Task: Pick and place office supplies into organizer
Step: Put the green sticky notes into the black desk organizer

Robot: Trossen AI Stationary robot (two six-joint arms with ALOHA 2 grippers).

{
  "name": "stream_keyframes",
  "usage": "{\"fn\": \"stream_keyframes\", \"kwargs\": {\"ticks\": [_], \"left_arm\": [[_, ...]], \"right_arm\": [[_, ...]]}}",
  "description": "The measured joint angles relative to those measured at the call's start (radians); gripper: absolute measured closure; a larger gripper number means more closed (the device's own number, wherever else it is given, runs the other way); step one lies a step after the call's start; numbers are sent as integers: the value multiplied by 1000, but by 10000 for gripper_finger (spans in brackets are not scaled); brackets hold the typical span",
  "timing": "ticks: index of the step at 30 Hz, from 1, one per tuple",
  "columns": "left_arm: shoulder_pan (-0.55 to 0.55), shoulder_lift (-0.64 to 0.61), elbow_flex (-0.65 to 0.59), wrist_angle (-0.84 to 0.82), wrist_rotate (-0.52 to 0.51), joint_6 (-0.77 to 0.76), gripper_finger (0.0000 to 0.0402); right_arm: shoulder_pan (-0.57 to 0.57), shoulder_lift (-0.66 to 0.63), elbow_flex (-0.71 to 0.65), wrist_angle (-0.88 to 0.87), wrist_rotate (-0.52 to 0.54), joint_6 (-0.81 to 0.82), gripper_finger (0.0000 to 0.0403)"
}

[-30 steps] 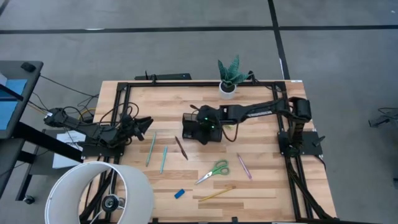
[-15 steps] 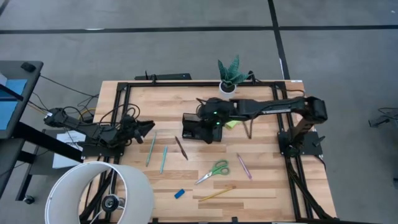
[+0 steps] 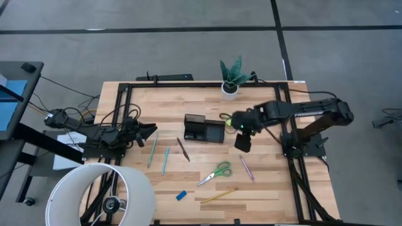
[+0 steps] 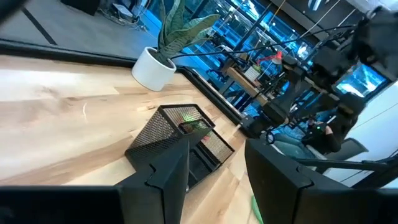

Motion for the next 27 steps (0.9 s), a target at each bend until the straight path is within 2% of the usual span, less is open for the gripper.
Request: {"fn": "stream_keyframes", "kwargs": {"ticks": [1,3,7,13,20,24,27], "left_arm": [[0,0,0,0,-4,8,252],[0,0,0,0,-8,13,252],[0,0,0,0,-11,14,252],[0,0,0,0,-12,14,252],[0,0,0,-3,-14,15,252],[0,0,0,-2,-14,15,252],[0,0,0,-2,-14,15,252]], "right_arm": [[14,-6,-25,-1,40,11,196],[17,-10,-78,36,47,24,197],[-23,2,-210,200,-54,12,206],[-177,45,-368,323,-67,-129,209],[-322,112,-413,587,-44,-312,202],[-355,163,-413,594,-92,-320,204],[-353,212,-413,597,-85,-331,207]]}}
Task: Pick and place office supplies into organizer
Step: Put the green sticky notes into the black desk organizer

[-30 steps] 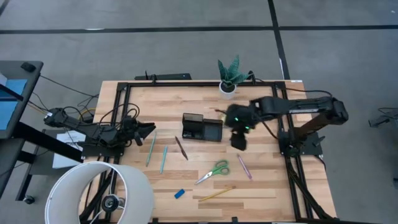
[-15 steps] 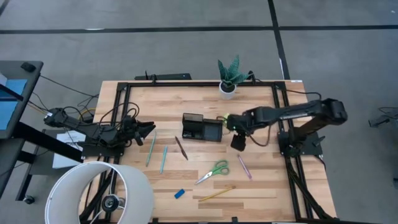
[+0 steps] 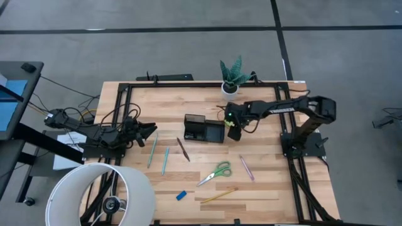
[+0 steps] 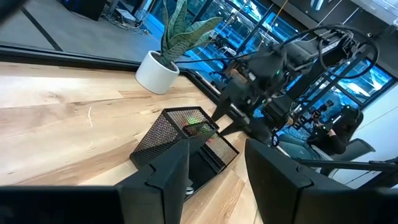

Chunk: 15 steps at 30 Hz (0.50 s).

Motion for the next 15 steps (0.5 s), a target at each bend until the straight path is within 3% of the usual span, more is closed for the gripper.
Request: {"fn": "stream_keyframes", "kwargs": {"ticks": [9,15], "left_arm": [[0,0,0,-3,-2,-2,252],[0,0,0,-4,-3,-3,252]], "right_arm": [[0,117,5,64,47,7,242],[7,98,4,34,53,27,357]]}}
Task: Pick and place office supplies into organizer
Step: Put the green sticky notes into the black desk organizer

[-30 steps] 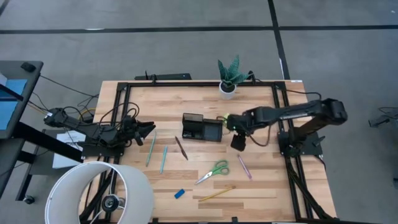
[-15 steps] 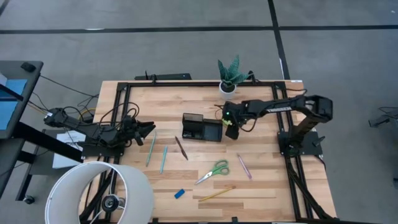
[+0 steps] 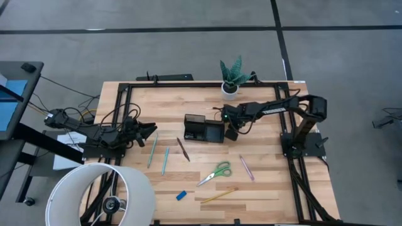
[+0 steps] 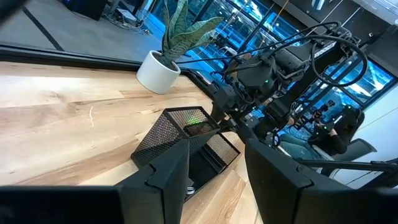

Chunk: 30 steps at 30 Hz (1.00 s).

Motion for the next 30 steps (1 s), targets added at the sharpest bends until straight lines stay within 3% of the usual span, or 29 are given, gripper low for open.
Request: {"fn": "stream_keyframes", "kwargs": {"ticks": [2,8,14,17,21,30], "left_arm": [[0,0,0,0,0,-4,252],[0,0,0,2,0,-8,252],[0,0,0,16,4,-45,252],[0,0,0,16,10,-50,252],[0,0,0,16,9,-50,252],[0,0,0,14,10,-49,252]], "right_arm": [[1,-28,-4,-67,-8,35,388],[49,-199,-7,-243,52,93,396],[143,-409,-7,-48,30,72,396],[201,-457,-5,92,23,-66,398],[255,-437,-4,199,53,-171,397],[267,-232,-4,206,81,-165,396]]}}
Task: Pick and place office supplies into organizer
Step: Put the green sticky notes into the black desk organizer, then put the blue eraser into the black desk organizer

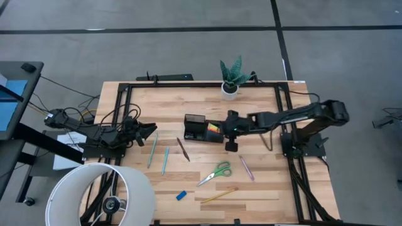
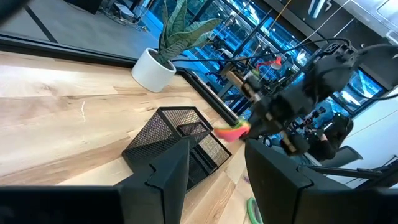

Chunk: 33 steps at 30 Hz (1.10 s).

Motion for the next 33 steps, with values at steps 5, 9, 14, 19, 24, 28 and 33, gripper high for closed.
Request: {"fn": "stream_keyframes", "kwargs": {"ticks": [5,9,14,19,24,28,33], "left_arm": [[0,0,0,-1,0,0,252],[0,0,0,-1,0,0,252],[0,0,0,-1,6,-4,252],[0,0,0,1,68,-4,252],[0,0,0,45,83,1,252],[0,30,7,98,91,31,253],[0,153,74,108,119,94,253]], "right_arm": [[-1,97,3,-4,73,-16,387],[-1,154,37,-29,73,-1,356],[-3,200,97,-53,96,7,314],[-8,201,164,-74,103,8,282],[-8,181,222,-199,124,8,252],[-4,162,275,-249,124,8,235],[2,137,357,-257,117,8,230]]}}
